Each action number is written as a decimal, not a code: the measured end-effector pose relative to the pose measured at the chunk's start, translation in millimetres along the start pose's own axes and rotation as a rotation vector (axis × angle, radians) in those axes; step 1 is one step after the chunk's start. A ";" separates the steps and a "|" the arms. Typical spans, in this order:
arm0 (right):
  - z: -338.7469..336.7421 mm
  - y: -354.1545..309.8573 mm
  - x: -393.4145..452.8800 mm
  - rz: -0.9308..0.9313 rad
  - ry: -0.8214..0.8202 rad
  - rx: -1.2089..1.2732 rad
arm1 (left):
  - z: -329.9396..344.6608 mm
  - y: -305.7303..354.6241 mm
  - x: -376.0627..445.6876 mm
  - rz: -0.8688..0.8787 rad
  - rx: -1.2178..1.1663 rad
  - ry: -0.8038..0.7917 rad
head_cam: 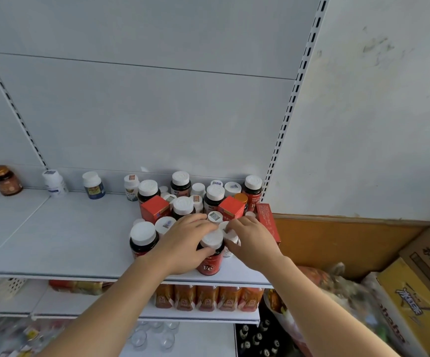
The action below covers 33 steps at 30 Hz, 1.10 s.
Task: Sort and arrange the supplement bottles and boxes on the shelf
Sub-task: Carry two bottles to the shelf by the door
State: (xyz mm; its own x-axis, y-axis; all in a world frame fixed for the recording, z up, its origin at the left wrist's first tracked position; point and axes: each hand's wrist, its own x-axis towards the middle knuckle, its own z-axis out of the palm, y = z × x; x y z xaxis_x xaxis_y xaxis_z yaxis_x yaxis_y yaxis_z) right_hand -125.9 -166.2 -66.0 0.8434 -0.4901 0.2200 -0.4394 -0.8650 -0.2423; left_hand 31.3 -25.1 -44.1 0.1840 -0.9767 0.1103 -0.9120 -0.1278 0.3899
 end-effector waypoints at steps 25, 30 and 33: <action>-86.6 -40.3 -35.8 0.076 -0.019 0.984 | -63.5 55.5 -65.3 -0.350 -0.791 0.468; -79.8 -85.3 -33.8 0.077 0.026 1.029 | -81.2 39.7 -99.6 -0.402 -0.894 0.496; -80.1 -121.0 -30.4 0.053 0.029 1.023 | -95.4 23.5 -123.4 -0.417 -0.881 0.519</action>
State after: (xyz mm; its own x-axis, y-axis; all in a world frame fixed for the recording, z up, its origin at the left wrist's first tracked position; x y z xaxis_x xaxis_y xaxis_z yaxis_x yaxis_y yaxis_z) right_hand -123.1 -55.2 32.3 0.8169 -0.5392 0.2048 0.0094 -0.3425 -0.9395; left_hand 22.2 108.9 38.7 0.7363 -0.6679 0.1083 -0.1995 -0.0612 0.9780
